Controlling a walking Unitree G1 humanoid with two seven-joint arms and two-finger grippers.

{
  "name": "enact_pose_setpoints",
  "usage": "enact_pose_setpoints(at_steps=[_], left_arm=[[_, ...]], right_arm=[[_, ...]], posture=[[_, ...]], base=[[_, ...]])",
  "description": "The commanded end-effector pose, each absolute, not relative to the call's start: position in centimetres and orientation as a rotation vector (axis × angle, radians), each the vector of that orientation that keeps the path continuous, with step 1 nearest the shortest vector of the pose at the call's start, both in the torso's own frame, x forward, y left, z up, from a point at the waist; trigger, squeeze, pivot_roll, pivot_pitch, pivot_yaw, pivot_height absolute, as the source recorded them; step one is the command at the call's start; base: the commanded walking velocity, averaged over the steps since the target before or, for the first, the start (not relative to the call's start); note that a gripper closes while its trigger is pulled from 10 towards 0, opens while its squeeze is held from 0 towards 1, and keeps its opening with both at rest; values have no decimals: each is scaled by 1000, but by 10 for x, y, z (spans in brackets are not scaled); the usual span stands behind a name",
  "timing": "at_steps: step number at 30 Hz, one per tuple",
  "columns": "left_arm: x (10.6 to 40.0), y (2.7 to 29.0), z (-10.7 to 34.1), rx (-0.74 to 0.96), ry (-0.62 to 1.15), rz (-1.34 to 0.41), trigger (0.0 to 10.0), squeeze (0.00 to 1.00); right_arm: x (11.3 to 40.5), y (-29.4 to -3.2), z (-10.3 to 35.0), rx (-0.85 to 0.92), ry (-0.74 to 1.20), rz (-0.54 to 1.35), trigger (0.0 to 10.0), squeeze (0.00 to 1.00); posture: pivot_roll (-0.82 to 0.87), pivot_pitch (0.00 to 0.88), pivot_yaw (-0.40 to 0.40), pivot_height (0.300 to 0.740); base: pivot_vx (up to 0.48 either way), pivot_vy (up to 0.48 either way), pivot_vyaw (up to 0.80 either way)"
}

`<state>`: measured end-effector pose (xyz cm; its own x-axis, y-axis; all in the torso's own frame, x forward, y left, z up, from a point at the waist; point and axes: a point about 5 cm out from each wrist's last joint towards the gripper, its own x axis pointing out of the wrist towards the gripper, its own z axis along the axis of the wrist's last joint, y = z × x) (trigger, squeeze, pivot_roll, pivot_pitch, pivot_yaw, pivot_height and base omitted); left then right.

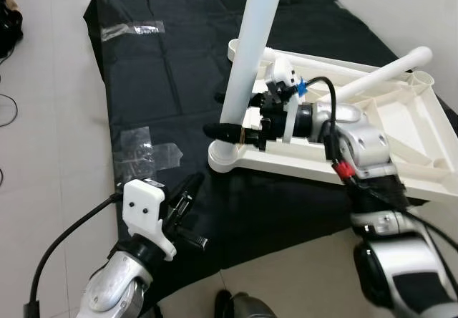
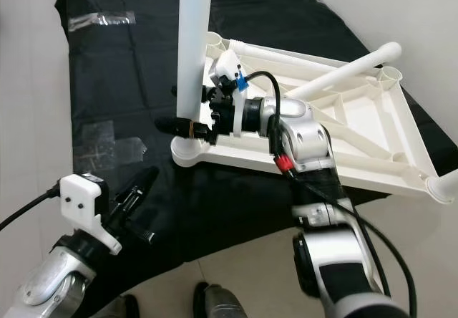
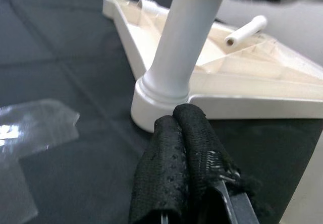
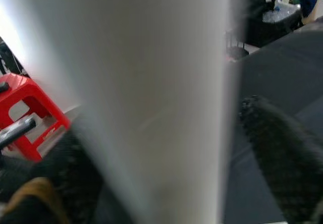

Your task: Building children table

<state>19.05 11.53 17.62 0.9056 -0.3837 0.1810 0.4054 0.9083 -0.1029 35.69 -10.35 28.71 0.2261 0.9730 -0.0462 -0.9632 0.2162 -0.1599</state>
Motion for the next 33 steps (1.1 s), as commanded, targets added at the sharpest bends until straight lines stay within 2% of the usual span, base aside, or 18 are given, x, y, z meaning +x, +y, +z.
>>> enact_pose_setpoints(at_steps=[1,9,13,14,16,17,18,19,22,23,25,26,27,28,29,31,33], left_arm=[[186,114,176,-144,-136,-413,10000,0],[185,116,175,-144,-122,-404,10000,0],[186,117,175,-143,-120,-403,10000,0],[188,117,174,-142,-119,-402,10000,0],[190,119,172,-138,-119,-396,10000,0],[190,119,172,-138,-119,-396,10000,0],[191,120,171,-136,-121,-392,10000,0],[194,122,170,-131,-122,-386,10000,0],[194,122,170,-131,-122,-386,10000,0],[196,123,169,-127,-122,-381,10000,0],[196,123,169,-127,-122,-381,10000,0],[201,124,168,-120,-121,-380,10000,0],[201,124,168,-120,-121,-380,10000,0],[205,125,165,-113,-120,-382,10000,0],[205,125,165,-113,-120,-382,10000,0],[213,128,160,-99,-120,-366,10000,0],[214,129,160,-96,-121,-357,10000,0]], right_arm=[[359,-108,288,-165,-71,1384,0,0],[360,-128,302,-180,-72,1455,0,0],[360,-129,301,-182,-70,1458,0,0],[360,-129,297,-181,-77,1404,0,0],[357,-118,275,-140,-75,1150,0,0],[357,-118,275,-140,-75,1150,0,0],[349,-103,258,-84,-72,962,0,0],[336,-87,229,-39,-2,669,0,0],[336,-87,229,-39,-2,669,0,0],[321,-72,208,8,53,504,0,0],[321,-72,208,8,53,504,0,0],[315,-53,200,42,88,466,0,0],[315,-53,200,42,88,466,0,0],[317,-34,202,51,91,518,0,0],[317,-34,202,51,91,518,0,0],[330,-6,221,57,29,681,0,0],[330,0,225,63,20,730,0,0]], posture=[[14,306,-142,740],[-4,300,-134,740],[-8,297,-134,740],[-24,278,-140,740],[-28,261,-151,740],[-28,261,-151,740],[-26,254,-153,740],[-33,235,-144,740],[-33,235,-144,740],[-41,222,-128,740],[-41,222,-128,740],[-41,202,-115,740],[-41,202,-115,740],[-34,177,-116,740],[-34,177,-116,740],[-20,135,-127,740],[-19,135,-128,740]], base=[[0,0,0],[0,0,0],[0,0,0],[0,0,0],[0,0,0],[0,0,0],[0,0,0],[0,0,0],[0,0,0],[0,0,0],[0,0,0],[0,0,0],[0,0,0],[0,0,0],[0,0,0],[0,0,0],[0,0,0]])
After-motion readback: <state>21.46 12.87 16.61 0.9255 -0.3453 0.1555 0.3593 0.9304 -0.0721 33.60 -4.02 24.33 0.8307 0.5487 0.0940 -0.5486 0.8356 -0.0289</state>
